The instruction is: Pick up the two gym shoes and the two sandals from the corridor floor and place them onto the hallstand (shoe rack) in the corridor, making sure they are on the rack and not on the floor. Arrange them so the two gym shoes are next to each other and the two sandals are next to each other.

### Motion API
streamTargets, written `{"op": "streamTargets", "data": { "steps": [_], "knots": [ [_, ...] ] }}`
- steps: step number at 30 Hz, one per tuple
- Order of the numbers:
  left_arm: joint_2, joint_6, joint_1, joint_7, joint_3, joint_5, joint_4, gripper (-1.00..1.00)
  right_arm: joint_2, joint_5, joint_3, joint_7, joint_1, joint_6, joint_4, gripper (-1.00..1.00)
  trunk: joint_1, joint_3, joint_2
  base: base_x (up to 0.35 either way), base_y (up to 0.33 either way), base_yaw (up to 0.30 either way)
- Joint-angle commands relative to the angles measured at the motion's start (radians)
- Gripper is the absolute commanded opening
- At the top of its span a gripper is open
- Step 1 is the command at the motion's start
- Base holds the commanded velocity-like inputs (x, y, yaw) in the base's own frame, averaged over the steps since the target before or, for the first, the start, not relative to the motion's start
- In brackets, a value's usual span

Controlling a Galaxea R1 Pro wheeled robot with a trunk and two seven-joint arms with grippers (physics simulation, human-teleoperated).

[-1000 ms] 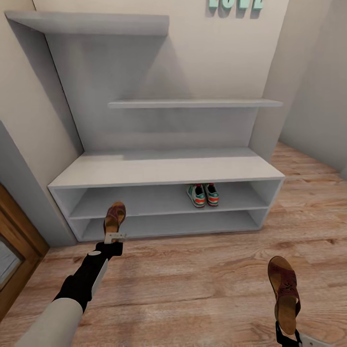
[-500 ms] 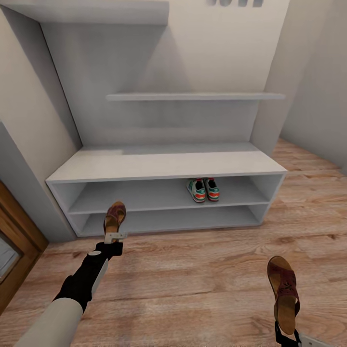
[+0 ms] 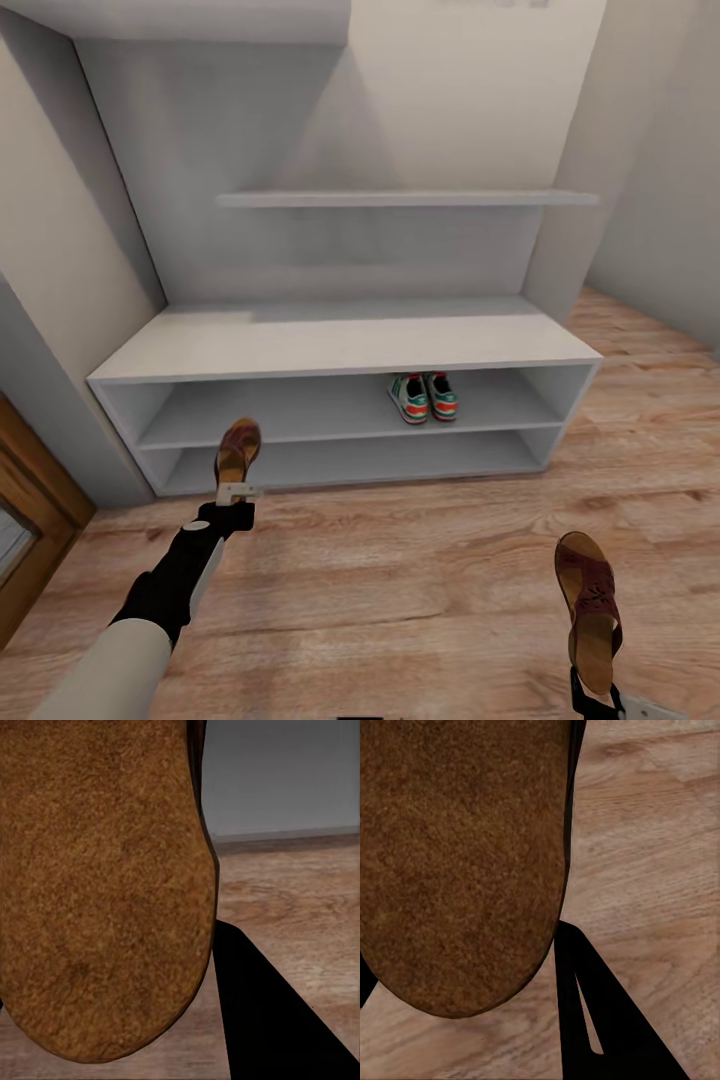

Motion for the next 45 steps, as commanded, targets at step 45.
{"op": "streamTargets", "data": {
  "steps": [45],
  "knots": [
    [0.002,0.003,0.001,-0.001,0.001,-0.013,-0.001,-1.00,0.000,-0.006,-0.001,0.005,-0.001,-0.002,0.002,-1.00,0.000,-0.001,0.000,0.288,0.062,0.000]
  ]
}}
